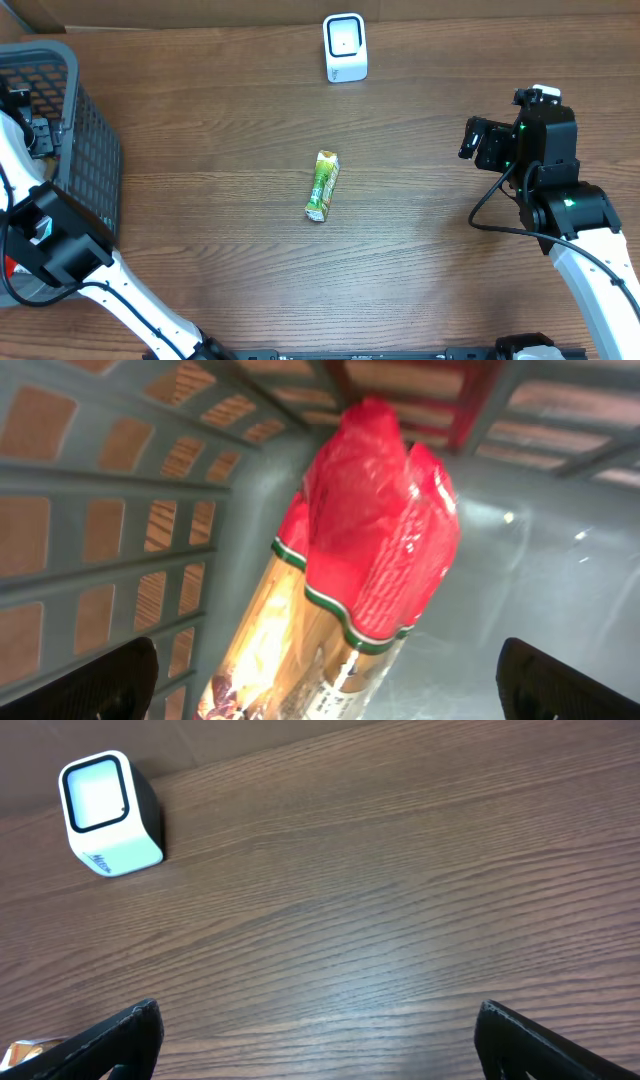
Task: Scan the item barcode
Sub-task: 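Reach the left gripper back into the basket toward the red-capped tube, then grasp the red-capped tube and lift it out of the basket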
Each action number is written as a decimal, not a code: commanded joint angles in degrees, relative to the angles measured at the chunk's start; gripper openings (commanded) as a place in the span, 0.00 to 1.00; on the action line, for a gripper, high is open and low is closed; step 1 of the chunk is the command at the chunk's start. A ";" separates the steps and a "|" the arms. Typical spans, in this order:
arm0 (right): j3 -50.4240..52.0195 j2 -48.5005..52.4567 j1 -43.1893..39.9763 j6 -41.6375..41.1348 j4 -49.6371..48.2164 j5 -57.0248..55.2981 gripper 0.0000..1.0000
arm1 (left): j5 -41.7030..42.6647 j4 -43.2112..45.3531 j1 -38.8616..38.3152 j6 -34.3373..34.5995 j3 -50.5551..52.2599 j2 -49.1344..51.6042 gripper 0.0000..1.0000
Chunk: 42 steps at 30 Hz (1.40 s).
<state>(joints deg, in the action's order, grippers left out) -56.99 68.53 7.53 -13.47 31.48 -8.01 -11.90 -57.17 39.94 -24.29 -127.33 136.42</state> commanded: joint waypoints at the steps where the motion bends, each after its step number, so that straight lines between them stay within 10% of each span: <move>1: -1.20 -0.15 -0.15 -0.26 -0.28 -0.83 1.00 | -1.42 0.33 1.84 -4.02 3.28 0.74 0.99; 19: -1.20 -0.15 -0.15 -0.26 -0.31 -0.83 1.00 | 4.90 3.17 4.61 -3.93 15.93 1.11 0.85; 27: -1.20 -0.15 -0.15 -0.26 -0.31 -0.83 1.00 | 10.32 1.36 4.11 3.13 17.55 1.09 0.04; 35: -1.20 -0.15 -0.15 -0.26 -0.28 -0.83 1.00 | 10.54 -6.73 2.97 13.75 8.24 1.03 0.04; 42: -1.20 -0.15 -0.15 -0.26 -0.26 -0.83 1.00 | 13.11 -19.82 1.09 23.91 -19.89 -0.42 0.04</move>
<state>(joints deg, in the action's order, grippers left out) -56.99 68.53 7.53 -13.50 31.51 -7.99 -2.90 -75.79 43.13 -8.84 -133.12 137.40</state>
